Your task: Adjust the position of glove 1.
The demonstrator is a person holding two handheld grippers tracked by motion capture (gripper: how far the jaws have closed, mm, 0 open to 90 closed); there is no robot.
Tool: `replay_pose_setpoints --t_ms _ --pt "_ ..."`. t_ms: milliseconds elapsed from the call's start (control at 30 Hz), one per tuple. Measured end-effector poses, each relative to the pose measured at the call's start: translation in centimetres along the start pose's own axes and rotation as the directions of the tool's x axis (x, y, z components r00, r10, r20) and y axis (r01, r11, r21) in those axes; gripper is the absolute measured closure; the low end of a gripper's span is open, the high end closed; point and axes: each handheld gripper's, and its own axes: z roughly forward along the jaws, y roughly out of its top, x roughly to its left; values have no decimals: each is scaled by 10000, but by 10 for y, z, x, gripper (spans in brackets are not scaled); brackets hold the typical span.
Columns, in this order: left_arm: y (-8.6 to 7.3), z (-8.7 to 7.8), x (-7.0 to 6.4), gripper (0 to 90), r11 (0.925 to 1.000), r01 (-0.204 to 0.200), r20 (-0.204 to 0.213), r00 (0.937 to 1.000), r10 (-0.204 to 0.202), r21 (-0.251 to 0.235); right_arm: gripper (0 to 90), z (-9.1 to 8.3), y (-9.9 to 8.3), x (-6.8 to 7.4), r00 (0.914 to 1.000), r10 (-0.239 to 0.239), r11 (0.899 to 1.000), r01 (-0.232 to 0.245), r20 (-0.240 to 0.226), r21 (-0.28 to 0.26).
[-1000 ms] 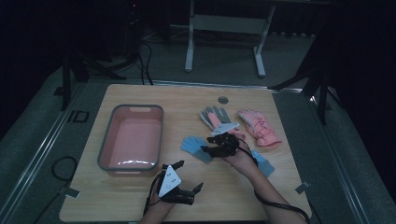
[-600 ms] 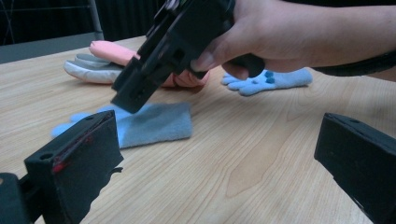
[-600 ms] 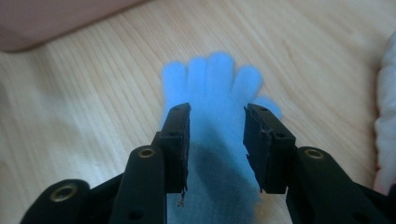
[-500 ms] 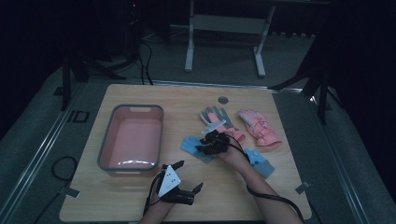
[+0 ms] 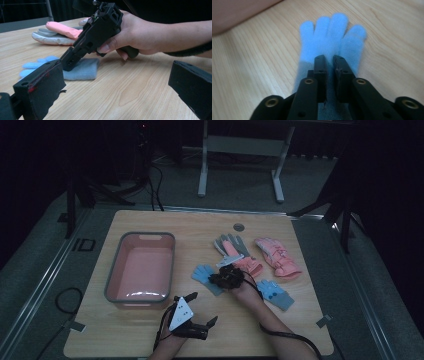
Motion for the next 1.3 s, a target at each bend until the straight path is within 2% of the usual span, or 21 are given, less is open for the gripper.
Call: replay_pose_setpoints --t_ms 100,133,167,200,300,400,433,467,600,633,667,700,733,933,1000,1033,1067,1100,1167,1267,1300 --pt "0 0 0 4 10000 -1 -11 10000 1 -28 853 -8 3 9 9977 238 9997 -236 631 -40" --pt "0 0 0 4 10000 -1 -11 10000 1 -28 853 -8 3 9 9977 238 9997 -236 631 -40" --pt "0 0 0 4 10000 -6 -19 10000 6 -28 856 -23 7 16 9949 584 9978 -555 826 -368" --pt "0 0 0 4 10000 -2 -21 10000 2 -25 857 -29 8 19 9937 601 9973 -559 947 -469" --pt "0 0 0 4 10000 18 -40 10000 -18 -28 858 -57 12 28 9835 1007 9916 -870 1502 -955" --pt "0 0 0 4 10000 9 -83 10000 -9 -22 859 -85 8 39 9635 1592 9802 -1281 2154 -1511" --pt "0 0 0 4 10000 9 -83 10000 -9 -22 859 -85 8 39 9635 1592 9802 -1281 2154 -1511" --pt "0 0 0 4 10000 -7 -132 9999 7 -45 860 -100 1 47 9434 1965 9724 -1527 2671 -1763" --pt "0 0 0 4 10000 41 -192 9998 -43 -69 860 -113 -17 57 9080 2850 9508 -2273 3071 -2103" --pt "0 0 0 4 10000 41 -192 9998 -43 -69 860 -113 -17 57 9080 2850 9508 -2273 3071 -2103" --pt "0 -1 0 4 10000 13 -210 9998 -15 -57 860 -114 -22 60 8973 3011 9466 -2406 3228 -2144" --pt "0 0 0 4 10000 12 -209 9998 -13 -54 861 -116 -34 67 8787 3444 9331 -2815 3306 -2238" --pt "0 0 0 4 10000 15 -200 9998 -16 -58 861 -114 -38 70 8718 3447 9343 -2827 3480 -2172" --pt "0 0 -1 4 10000 -24 -194 9998 23 -41 860 -103 -64 74 8428 4254 9036 -3755 3298 -2062" --pt "0 0 -1 4 10000 -22 -196 9998 22 -44 860 -99 -70 74 8310 4354 8993 -3839 3463 -2093" --pt "0 0 -1 4 10000 -22 -196 9998 22 -44 860 -99 -70 74 8310 4354 8993 -3839 3463 -2093" --pt "0 0 -1 4 10000 -32 -201 9998 31 -47 860 -97 -72 74 8274 4453 8947 -3960 3423 -2066" --pt "0 0 -1 4 10000 -36 -200 9998 35 -45 860 -93 -74 74 8237 4388 8981 -3881 3591 -2070" --pt "0 0 -1 4 10000 -25 -202 9998 24 -42 859 -88 -76 74 8222 4327 9014 -3860 3699 -1963" --pt "0 0 -1 4 10000 -22 -192 9998 21 -46 858 -82 -79 75 8232 4290 9032 -3859 3719 -1877" --pt "0 0 -1 4 10000 -26 -185 9998 25 -41 856 -75 -82 74 8238 4246 9053 -3907 3756 -1666"
